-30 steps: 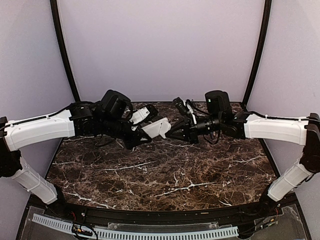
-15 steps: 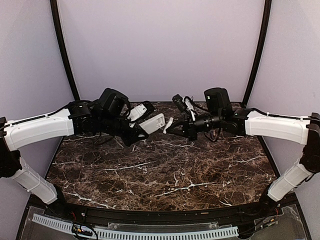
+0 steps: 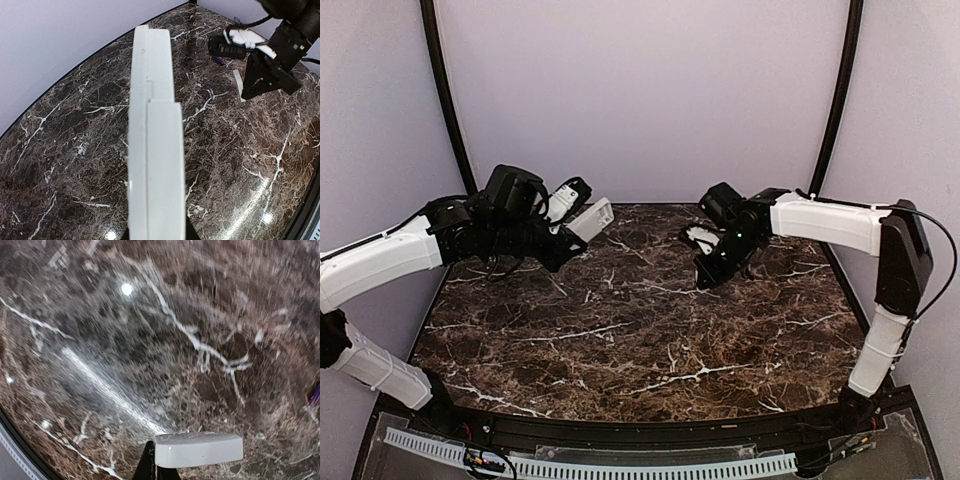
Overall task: Load the batteries into the remote control
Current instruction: Place the battery cover at the center of the board.
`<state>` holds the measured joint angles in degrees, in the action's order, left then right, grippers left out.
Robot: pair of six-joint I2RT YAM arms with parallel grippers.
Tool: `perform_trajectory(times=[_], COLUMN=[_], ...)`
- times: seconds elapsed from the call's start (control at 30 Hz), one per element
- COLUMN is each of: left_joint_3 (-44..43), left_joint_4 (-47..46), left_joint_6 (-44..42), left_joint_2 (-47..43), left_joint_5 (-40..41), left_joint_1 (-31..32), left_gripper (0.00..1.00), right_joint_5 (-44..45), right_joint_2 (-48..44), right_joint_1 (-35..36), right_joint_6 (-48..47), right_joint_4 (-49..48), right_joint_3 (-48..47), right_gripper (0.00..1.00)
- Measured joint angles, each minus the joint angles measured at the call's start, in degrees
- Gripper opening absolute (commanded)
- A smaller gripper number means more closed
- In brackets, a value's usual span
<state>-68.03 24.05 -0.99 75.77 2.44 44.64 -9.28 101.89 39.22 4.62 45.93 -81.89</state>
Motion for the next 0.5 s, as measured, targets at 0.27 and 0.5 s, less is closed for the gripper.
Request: perform_trajectory(times=[0.27,0.5], left_joint_3=[0.48,0.70], left_joint_4=[-0.02,0.00], left_joint_6=[0.07,0.02], left_joint_2=[-0.76,-1.36], left_joint_5=[-0.02,-0.07], left_joint_1=[0.04,0.04], left_gripper=[0.00,0.00], right_joint_5=[3.89,4.63], right_joint_2=[12.00,17.77], right_joint_1=[0.00,0.04], right_joint_6=[-0.48,-1.33], right_joint_4=[16.02,22.14], right_joint_3=[-5.01,-6.45], right_gripper=[0.00,0.12])
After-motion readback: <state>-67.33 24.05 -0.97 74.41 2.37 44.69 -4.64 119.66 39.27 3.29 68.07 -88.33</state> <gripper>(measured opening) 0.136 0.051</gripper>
